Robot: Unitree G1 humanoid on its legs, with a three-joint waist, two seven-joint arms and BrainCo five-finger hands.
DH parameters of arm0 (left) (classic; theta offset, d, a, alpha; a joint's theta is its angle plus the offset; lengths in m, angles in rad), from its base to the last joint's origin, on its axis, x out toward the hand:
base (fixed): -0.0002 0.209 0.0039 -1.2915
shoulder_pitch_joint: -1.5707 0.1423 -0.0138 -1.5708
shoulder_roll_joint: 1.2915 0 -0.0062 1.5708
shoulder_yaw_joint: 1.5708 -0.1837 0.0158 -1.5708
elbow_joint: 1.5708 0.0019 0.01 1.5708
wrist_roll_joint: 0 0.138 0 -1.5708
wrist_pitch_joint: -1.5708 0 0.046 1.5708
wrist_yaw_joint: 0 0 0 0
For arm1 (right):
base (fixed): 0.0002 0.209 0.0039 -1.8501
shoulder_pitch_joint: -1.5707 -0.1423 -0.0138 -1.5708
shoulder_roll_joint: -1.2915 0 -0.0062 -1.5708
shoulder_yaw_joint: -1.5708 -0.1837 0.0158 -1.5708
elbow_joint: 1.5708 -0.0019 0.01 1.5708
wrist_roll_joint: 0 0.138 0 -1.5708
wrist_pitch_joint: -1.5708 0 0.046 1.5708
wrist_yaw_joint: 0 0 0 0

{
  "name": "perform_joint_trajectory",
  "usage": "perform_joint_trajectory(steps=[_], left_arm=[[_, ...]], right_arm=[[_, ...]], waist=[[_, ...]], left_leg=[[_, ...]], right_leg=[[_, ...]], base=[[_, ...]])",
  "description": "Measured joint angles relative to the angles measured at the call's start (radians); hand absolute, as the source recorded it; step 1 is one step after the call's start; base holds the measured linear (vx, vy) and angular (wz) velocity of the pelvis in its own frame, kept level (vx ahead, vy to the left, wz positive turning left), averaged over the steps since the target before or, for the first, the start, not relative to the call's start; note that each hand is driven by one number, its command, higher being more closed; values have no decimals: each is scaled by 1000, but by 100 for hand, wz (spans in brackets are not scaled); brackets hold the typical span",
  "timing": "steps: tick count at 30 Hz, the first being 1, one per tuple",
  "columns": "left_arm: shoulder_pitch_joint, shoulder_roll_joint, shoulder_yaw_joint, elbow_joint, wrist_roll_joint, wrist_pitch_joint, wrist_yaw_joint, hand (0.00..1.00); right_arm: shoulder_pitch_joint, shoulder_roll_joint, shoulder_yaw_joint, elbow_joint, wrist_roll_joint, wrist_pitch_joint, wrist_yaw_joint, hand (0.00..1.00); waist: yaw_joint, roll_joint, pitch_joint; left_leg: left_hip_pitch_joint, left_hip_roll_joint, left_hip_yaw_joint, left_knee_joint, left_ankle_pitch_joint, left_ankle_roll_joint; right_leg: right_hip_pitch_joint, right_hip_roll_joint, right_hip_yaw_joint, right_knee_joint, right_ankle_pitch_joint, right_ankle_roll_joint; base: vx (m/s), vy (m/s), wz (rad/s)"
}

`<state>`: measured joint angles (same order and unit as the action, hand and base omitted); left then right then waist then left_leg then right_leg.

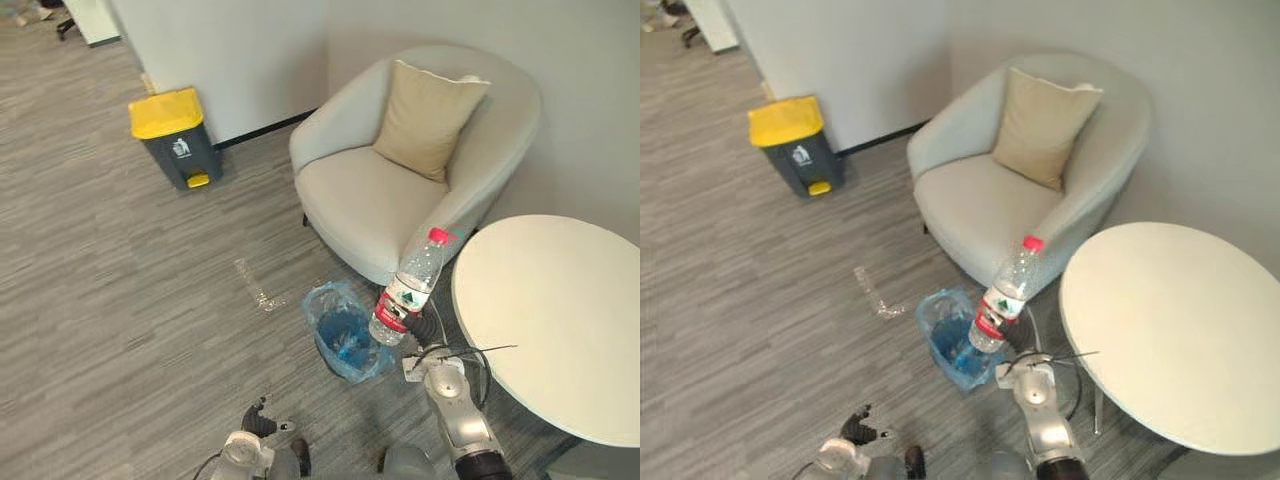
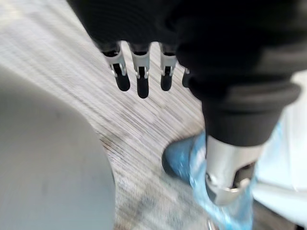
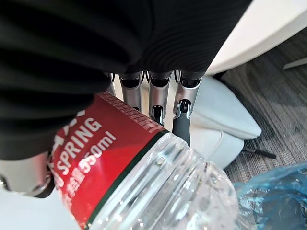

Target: Gather rubbish on tea table into small bin, then transfer packed bag to large trash can.

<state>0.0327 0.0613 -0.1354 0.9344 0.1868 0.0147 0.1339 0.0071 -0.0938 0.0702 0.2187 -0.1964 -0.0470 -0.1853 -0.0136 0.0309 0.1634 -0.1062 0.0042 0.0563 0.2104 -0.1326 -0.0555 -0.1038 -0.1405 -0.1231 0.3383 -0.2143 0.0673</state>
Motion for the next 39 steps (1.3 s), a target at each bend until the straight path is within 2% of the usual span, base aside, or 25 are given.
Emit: perform_joint_trajectory(steps=[3, 4, 9, 12, 15, 20, 23, 24, 25, 27, 28, 31, 32, 34, 37, 39], left_arm=[[-7, -1, -1, 2, -6, 4, -1, 0], [-4, 0, 0, -10, -21, 3, 0, 0], [1, -1, 2, -52, -54, 2, 0, 0], [2, -2, 1, -53, -62, 3, 3, 0], [2, -2, -1, -52, -60, 8, 16, 0], [2, 4, 2, -35, -52, 15, 19, 0], [-26, 12, 44, -39, -60, 12, 26, 0], [-28, 13, 44, -39, -62, 11, 27, 0], [-63, 14, 74, -42, -83, -2, 41, 0], [-85, 19, 93, -54, -100, -9, 44, 0], [-104, 21, 119, -76, -116, -12, 62, 0], [-111, 16, 158, -122, -149, -23, 67, 0], [-134, 4, 195, -148, -157, -28, 85, 0], [-155, -4, 226, -178, -176, -33, 103, 0], [-196, -19, 265, -210, -194, -45, 108, 0], [-224, -34, 279, -220, -195, -50, 110, 0]], right_arm=[[29, -7, -39, 0, 0, 11, -4, 100], [38, -15, -57, 0, 0, 11, -6, 100], [37, -21, -64, -1, 1, 8, -14, 100], [40, -7, -59, 4, 0, 8, -14, 100], [36, 3, -59, 74, -2, 8, -20, 100], [38, 11, -44, 156, -51, 10, -29, 100], [-20, -4, -11, 171, -78, 11, -37, 100], [-22, -5, -10, 171, -78, 11, -38, 100], [-61, -23, 6, 176, -78, 19, -53, 100], [-99, -33, 17, 186, -79, 21, -57, 100], [-139, -36, 20, 185, -79, 23, -68, 100], [-179, -44, 22, 145, -79, 33, -79, 100], [-210, -67, 27, 95, -80, 36, -90, 100], [-251, -102, 29, 33, -80, 38, -103, 100], [-340, -150, 20, -12, -79, 39, -124, 100], [-384, -169, 14, -10, -79, 40, -134, 100]], waist=[[-11, -1, 7], [-4, -7, 10], [21, -12, 19], [21, -12, 20], [22, -13, 21], [20, -14, 28], [18, -8, 85], [18, -7, 89], [21, -4, 135], [24, -5, 163], [27, -7, 187], [32, -6, 212], [49, -6, 234], [57, -6, 238], [63, -8, 252], [70, -13, 265]], left_leg=[[-7, 8, -91, -16, 32, -19], [1, 22, -93, -7, 33, -20], [-53, 38, -1, 103, 33, -19], [-36, 39, 17, 44, 45, -8], [-4, 36, 18, -34, 82, -8], [31, 30, 24, -135, 128, -6], [-105, 42, 45, -34, 111, 5], [-110, 42, 45, -29, 109, 6], [-202, 52, 43, 74, 78, 14], [-274, 58, 43, 155, 52, 18], [-356, 59, 45, 235, 21, 24], [-454, 60, 51, 314, -3, 30], [-523, 74, 72, 365, -12, 36], [-628, 77, 73, 424, -19, 45], [-759, 84, 75, 475, -18, 51], [-802, 78, 76, 480, -10, 57]], right_leg=[[49, 18, -46, -33, 2, -3], [94, 23, -62, -62, 3, -5], [142, 31, -73, -117, 10, -11], [140, 34, -78, -138, 13, -15], [140, 38, -77, -152, 35, -16], [125, 38, -63, -152, 39, -18], [-9, 43, -29, -64, 32, -15], [-14, 43, -30, -60, 31, -15], [-93, 42, -27, 21, 14, -15], [-162, 38, -21, 96, -6, -14], [-248, 27, -12, 182, -33, -12], [-352, 13, 3, 272, -61, -5], [-427, 8, 15, 325, -70, 0], [-533, 0, 20, 387, -76, -2], [-660, -8, 16, 442, -77, -4], [-706, -17, 16, 462, -77, -4]], base=[[145, -130, 107], [99, -85, 85], [39, -33, 24], [-9, -17, 8], [-48, -1, 3], [-108, 5, -3], [-195, 32, -15], [-284, 43, 2], [-251, 44, 2], [-246, 61, 0], [-238, 72, -2], [-171, 54, -3], [-143, 45, -9], [-144, 49, -4], [-101, 48, 9], [-49, 18, 16]])
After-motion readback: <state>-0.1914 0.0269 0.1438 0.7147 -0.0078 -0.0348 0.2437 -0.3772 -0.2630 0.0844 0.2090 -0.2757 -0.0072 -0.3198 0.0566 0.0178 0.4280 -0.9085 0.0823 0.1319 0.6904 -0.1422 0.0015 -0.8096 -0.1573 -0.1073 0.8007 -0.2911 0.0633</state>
